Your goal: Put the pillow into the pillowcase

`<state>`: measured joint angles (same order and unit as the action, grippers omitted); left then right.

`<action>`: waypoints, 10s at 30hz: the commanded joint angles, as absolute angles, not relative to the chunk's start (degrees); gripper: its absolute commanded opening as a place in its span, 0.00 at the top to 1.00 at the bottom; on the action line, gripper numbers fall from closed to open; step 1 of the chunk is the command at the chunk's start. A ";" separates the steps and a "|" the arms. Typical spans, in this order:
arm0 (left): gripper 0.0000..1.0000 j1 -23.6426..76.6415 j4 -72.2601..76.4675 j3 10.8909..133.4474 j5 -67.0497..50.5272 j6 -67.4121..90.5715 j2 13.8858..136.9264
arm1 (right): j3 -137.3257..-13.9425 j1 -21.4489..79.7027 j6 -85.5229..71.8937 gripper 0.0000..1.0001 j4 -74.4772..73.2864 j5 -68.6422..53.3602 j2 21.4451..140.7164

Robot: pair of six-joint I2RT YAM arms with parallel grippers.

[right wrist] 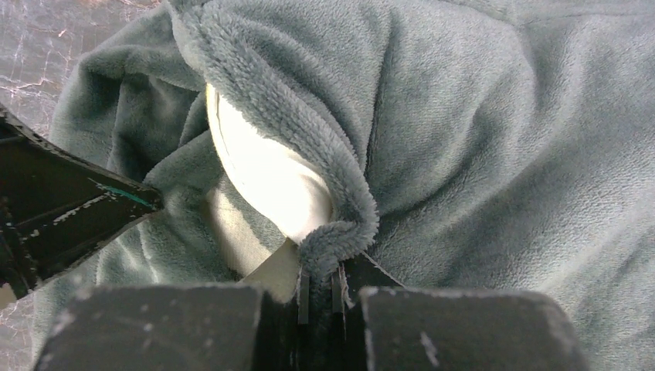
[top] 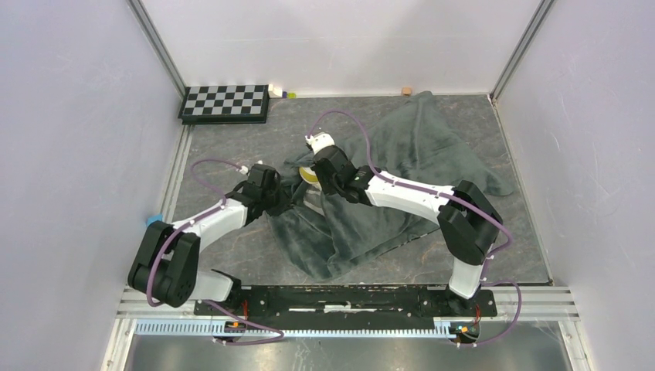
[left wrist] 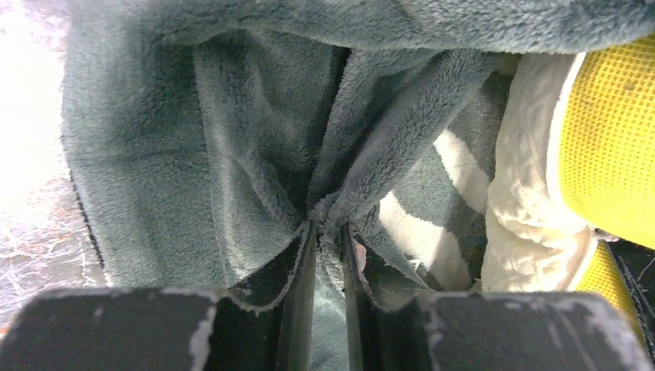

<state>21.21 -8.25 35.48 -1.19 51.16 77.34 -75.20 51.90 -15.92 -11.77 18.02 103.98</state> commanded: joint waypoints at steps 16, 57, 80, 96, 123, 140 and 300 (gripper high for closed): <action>0.54 25.18 -15.45 48.17 3.23 45.27 84.71 | -81.56 52.78 -18.09 1.00 -14.42 17.51 103.18; 0.98 16.96 -9.35 53.79 6.27 44.15 60.87 | -80.69 53.10 -9.31 1.00 -20.26 24.61 116.16; 0.98 18.19 -12.72 48.85 -5.07 46.14 70.56 | -78.87 57.76 -11.05 0.12 -25.10 22.88 98.59; 0.98 17.40 -25.61 57.28 -6.07 41.38 71.81 | -77.90 49.23 -14.09 0.85 -14.68 11.11 104.98; 0.22 20.53 -15.55 39.63 0.73 48.63 72.03 | -77.61 62.53 -12.75 0.21 -18.84 28.69 100.13; 0.96 17.09 -7.88 39.12 -5.28 51.42 76.61 | -87.95 72.60 -8.78 0.05 -24.80 43.89 111.58; 0.15 34.81 -21.44 44.01 -6.70 50.86 60.03 | -67.53 60.96 -20.49 1.00 -14.03 21.54 77.80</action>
<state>34.61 -10.07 43.16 -12.86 55.66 68.62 -69.76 60.82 -18.96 -18.61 22.98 81.17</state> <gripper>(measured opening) 0.849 0.010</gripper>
